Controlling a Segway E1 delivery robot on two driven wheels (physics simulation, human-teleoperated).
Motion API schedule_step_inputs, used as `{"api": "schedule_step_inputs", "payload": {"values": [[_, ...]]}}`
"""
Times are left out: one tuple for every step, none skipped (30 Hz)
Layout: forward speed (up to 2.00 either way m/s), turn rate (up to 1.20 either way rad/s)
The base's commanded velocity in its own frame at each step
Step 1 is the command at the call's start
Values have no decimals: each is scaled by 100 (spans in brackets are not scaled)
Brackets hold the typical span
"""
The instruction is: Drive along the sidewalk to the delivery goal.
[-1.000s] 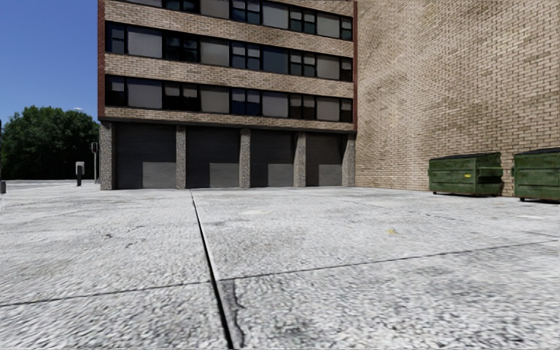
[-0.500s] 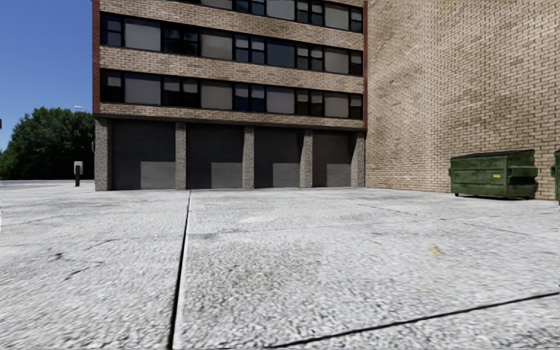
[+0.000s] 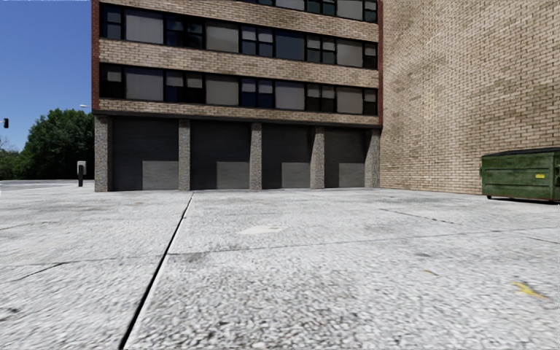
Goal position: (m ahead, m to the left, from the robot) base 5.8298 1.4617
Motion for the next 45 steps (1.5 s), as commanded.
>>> {"api": "schedule_step_inputs", "payload": {"values": [[190,2],[190,2],[190,0],[190,0],[190,0],[190,0],[190,0],[190,0],[190,0],[190,0],[190,6],[190,8],[190,8],[190,9],[190,9],[190,9],[190,9],[190,8],[190,3],[190,0],[190,0],[190,0],[190,0],[190,14],[190,57],[190,65],[190,60],[190,60],[190,32],[190,11],[190,1],[190,0],[190,0],[190,0],[190,0],[190,0],[190,4],[190,54],[190,74],[190,81],[190,81],[190,3],[190,0],[190,0],[190,0]]}}
